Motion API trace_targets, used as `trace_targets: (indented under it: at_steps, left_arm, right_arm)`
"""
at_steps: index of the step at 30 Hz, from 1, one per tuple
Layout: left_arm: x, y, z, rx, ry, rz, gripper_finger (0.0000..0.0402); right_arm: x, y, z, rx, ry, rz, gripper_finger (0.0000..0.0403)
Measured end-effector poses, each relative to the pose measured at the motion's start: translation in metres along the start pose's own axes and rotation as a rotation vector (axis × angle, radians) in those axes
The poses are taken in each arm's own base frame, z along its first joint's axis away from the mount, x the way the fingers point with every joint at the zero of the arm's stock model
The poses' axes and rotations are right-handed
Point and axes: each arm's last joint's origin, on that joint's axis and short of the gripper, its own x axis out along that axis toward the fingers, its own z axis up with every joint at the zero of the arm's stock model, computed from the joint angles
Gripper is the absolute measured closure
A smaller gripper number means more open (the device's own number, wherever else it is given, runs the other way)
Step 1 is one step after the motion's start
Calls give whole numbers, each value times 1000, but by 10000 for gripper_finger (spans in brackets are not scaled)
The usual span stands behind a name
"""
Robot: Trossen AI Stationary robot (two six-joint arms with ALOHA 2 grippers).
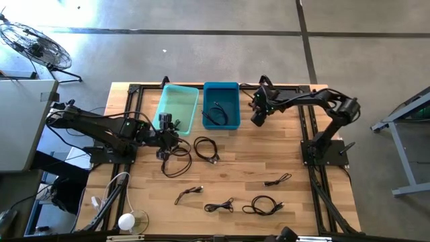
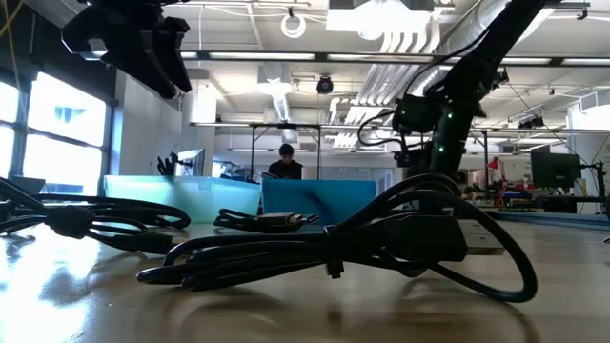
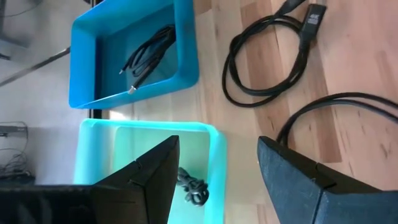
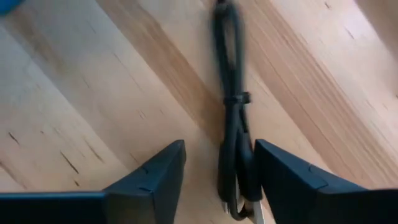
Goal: Pick & Place USB Port
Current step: Put the black USB cable into the green bin
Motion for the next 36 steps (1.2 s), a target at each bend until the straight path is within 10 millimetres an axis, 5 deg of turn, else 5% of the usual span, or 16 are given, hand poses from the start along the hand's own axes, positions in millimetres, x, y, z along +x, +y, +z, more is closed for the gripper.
trace_targets:
  at_steps: [6,16,22,28,36]
  left_arm:
    - [0,0,2,-30,-16,6,190]
    - [3,3,15,-30,-148,112,190]
    - [15,-5,19,78,-297,90,190]
    - [22,-12,22,179,-446,71,190]
    - [20,-11,29,293,-570,123,190]
  right_arm:
    - [-11,11,7,-50,11,-48,363]
    - [-29,41,6,-130,52,-178,364]
    - [-60,68,-6,-169,43,-305,364]
    - [-115,105,-24,-212,-133,-160,364]
    - [-182,165,-44,-391,-535,253,364]
